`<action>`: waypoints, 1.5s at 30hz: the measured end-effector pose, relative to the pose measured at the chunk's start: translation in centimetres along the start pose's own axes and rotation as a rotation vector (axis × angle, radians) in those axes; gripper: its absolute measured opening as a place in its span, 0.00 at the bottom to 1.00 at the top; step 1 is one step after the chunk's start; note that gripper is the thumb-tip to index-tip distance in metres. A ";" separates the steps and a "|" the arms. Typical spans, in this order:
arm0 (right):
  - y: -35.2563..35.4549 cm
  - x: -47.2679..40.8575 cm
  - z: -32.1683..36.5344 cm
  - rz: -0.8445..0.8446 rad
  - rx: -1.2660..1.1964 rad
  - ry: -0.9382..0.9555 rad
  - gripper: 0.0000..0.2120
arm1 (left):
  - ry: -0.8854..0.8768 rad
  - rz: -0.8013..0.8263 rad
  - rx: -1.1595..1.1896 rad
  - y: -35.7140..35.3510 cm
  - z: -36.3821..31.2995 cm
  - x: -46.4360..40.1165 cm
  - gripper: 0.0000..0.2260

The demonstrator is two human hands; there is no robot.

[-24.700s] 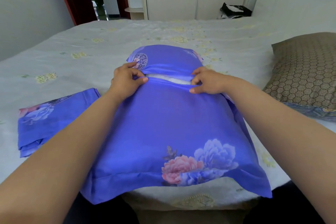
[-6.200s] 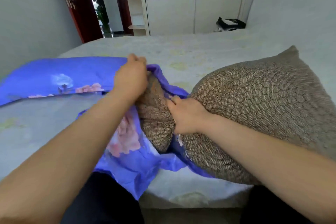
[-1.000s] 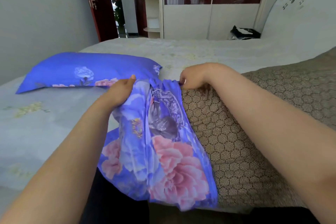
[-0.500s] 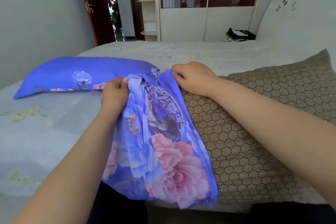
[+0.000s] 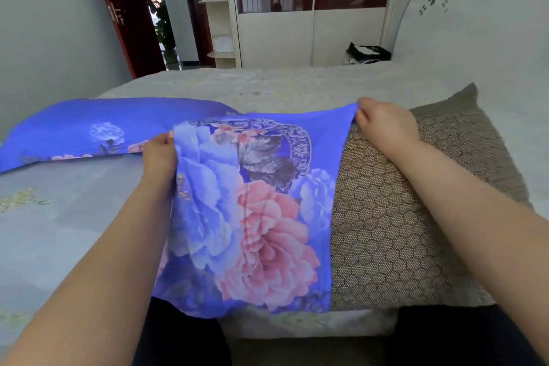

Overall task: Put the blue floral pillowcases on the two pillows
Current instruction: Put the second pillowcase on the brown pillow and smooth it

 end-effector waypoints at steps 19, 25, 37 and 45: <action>-3.7 0.3 -0.1 0.157 -0.196 -0.203 0.18 | -0.171 0.006 -0.372 -1.9 -4.6 2.0 0.15; -2.2 5.9 5.3 0.197 -0.389 -0.144 0.35 | -0.376 0.071 -0.453 -4.4 -5.6 6.0 0.21; -7.4 7.9 -3.2 0.069 -0.871 -0.664 0.16 | -0.767 0.242 -0.894 -8.4 -6.8 10.9 0.21; -7.3 6.8 -2.0 0.061 -0.862 -0.615 0.23 | -0.882 0.303 -0.739 -7.5 -6.9 18.0 0.17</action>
Point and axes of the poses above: each hand's wrist, its own x-axis away from the middle knuckle, its own y-axis out of the back of the hand, z = x × y, the point moved 6 cm from there along -x, towards the middle knuckle, and after that the axes turned 9 degrees about -y, right-handed, at the moved point
